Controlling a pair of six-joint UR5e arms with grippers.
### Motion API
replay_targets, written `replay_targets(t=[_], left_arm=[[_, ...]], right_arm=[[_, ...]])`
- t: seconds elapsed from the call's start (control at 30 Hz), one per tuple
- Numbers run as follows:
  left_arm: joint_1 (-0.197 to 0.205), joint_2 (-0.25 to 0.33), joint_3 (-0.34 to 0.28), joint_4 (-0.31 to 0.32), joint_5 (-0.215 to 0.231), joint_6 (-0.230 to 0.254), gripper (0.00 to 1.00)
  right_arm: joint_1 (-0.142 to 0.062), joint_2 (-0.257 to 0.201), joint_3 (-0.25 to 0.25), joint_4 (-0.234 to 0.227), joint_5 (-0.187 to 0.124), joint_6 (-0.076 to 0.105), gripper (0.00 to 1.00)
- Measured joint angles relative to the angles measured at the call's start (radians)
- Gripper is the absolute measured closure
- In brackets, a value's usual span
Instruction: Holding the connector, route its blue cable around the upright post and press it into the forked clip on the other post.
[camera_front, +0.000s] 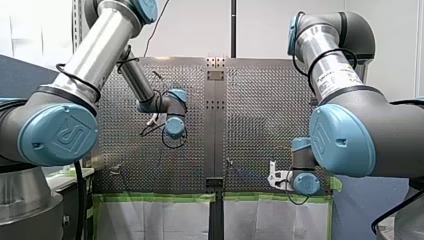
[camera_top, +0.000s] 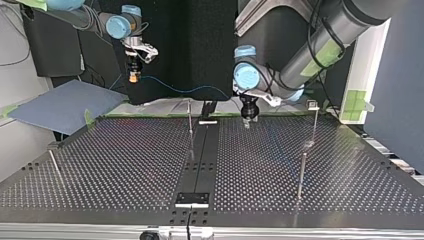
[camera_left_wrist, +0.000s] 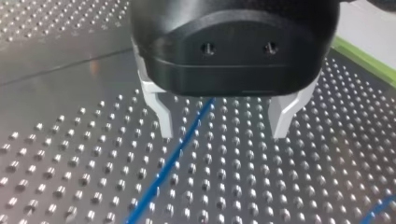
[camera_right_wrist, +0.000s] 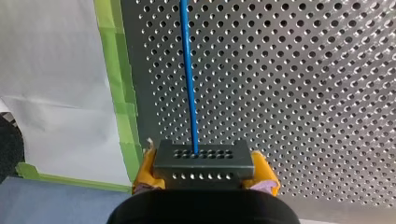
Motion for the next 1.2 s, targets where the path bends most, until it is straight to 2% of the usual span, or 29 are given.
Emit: replay_targets(t=[0.27, 0.4, 0.7, 0.93, 1.2], left_arm=[[-0.038, -0.07, 0.069, -0.036, -0.022, 0.008, 0.0], [-0.057, -0.107, 0.105, -0.057, -0.051, 0.017, 0.0], [-0.069, -0.192, 0.128, -0.073, -0.091, 0.021, 0.0], [-0.074, -0.245, 0.128, -0.079, -0.088, 0.021, 0.0], [-0.091, -0.296, 0.128, -0.098, -0.059, 0.018, 0.0]], right_arm=[[0.001, 0.0, 0.0, -0.001, 0.0, 0.0, 1.0], [0.001, 0.0, 0.0, 0.0, 0.0, 0.0, 1.0], [0.002, 0.0, 0.0, 0.0, 0.0, 0.0, 1.0], [0.003, 0.0, 0.0, 0.0, 0.0, 0.0, 1.0], [0.004, -0.001, -0.001, 0.0, 0.0, 0.0, 1.0]])
